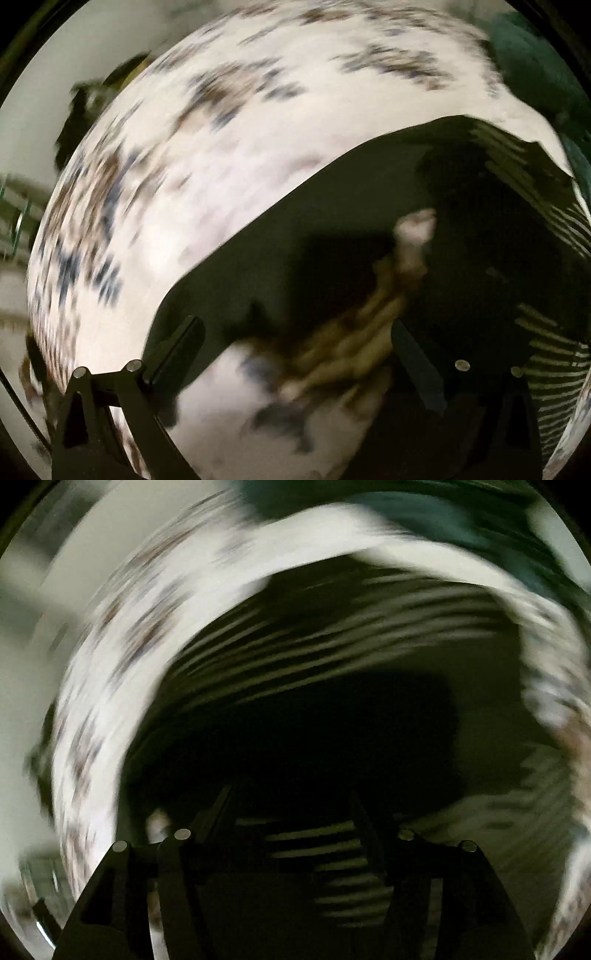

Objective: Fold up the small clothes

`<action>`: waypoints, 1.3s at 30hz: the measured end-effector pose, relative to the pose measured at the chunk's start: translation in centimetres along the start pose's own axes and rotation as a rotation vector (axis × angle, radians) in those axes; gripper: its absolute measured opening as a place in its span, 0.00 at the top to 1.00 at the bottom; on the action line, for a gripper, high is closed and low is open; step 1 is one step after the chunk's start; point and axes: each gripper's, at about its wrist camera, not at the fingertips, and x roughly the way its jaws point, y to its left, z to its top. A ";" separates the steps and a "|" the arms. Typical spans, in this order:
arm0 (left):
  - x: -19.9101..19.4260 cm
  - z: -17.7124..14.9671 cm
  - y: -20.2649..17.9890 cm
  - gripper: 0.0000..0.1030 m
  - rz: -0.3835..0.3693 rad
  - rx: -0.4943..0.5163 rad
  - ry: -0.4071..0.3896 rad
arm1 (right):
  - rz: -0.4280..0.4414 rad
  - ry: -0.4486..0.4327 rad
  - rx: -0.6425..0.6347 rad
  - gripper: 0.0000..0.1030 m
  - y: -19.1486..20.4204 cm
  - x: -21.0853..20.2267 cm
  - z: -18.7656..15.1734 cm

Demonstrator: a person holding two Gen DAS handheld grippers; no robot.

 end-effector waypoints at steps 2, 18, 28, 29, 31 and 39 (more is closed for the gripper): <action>0.1 1.7 -3.0 0.00 -0.026 0.064 -0.029 | -0.055 -0.020 0.094 0.38 -5.9 -1.3 2.2; 8.0 11.0 -17.9 0.00 0.094 0.310 -0.058 | -0.174 0.038 -0.156 0.86 -15.8 7.4 19.1; 1.4 5.8 -9.2 0.00 0.049 0.073 -0.064 | -0.241 0.025 -0.114 0.17 -17.5 3.1 13.1; 0.3 4.0 -7.1 0.00 0.051 0.017 -0.045 | -0.261 0.020 -0.133 0.05 -17.0 2.3 11.2; -1.1 0.4 -3.2 0.00 0.056 -0.096 0.010 | -0.277 0.022 -0.162 0.01 -15.7 1.3 8.0; -1.8 -15.0 13.5 0.00 -0.006 -0.732 0.172 | -0.218 0.129 -0.173 0.01 -8.3 1.4 -3.0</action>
